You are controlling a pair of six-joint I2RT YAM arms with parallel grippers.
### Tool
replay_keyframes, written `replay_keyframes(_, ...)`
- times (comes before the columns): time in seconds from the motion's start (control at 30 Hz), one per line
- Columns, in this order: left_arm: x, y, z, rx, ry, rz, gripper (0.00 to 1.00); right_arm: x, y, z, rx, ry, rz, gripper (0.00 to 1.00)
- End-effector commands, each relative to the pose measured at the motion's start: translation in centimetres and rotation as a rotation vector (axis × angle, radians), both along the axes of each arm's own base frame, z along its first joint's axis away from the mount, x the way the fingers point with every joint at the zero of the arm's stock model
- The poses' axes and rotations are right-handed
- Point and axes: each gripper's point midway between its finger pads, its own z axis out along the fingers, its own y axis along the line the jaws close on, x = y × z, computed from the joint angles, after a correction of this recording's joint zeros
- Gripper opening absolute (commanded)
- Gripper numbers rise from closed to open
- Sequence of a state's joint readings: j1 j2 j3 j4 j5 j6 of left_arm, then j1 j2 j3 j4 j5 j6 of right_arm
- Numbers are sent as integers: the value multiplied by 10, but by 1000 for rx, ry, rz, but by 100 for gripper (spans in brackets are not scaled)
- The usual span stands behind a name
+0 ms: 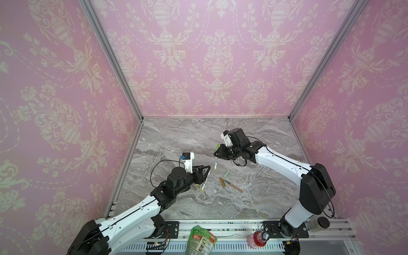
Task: Insert the pens into the pen caps
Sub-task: 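Grasp the capped white pen with the right gripper while the left gripper opens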
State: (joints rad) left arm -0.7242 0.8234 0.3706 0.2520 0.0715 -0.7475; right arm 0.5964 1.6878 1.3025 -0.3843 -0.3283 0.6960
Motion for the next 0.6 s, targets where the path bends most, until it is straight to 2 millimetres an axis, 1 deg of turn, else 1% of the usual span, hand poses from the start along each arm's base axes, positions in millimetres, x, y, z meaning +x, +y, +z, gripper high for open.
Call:
replay_keyframes(0.0, -9, 26, -28, 141, 51, 57, 58, -1, -33, -40, -210, 101, 24, 4)
replay_keyframes(0.1, -13, 38, -27, 165, 45, 92, 59, 12, -54, -65, -350, 148, 36, 3)
replay_keyframes(0.2, -14, 42, -30, 181, 56, 102, 59, 27, -65, -83, -446, 176, 52, 4)
replay_keyframes(0.33, -15, 37, -32, 191, 75, 81, 59, 44, -70, -100, -498, 202, 59, 4)
replay_keyframes(0.4, -14, 34, -34, 198, 88, 69, 59, 52, -70, -107, -503, 213, 61, 4)
replay_keyframes(0.5, -13, 31, -34, 201, 93, 58, 59, 58, -70, -119, -515, 243, 71, 5)
replay_keyframes(0.57, -12, 29, -33, 199, 93, 55, 59, 61, -70, -124, -514, 252, 73, 5)
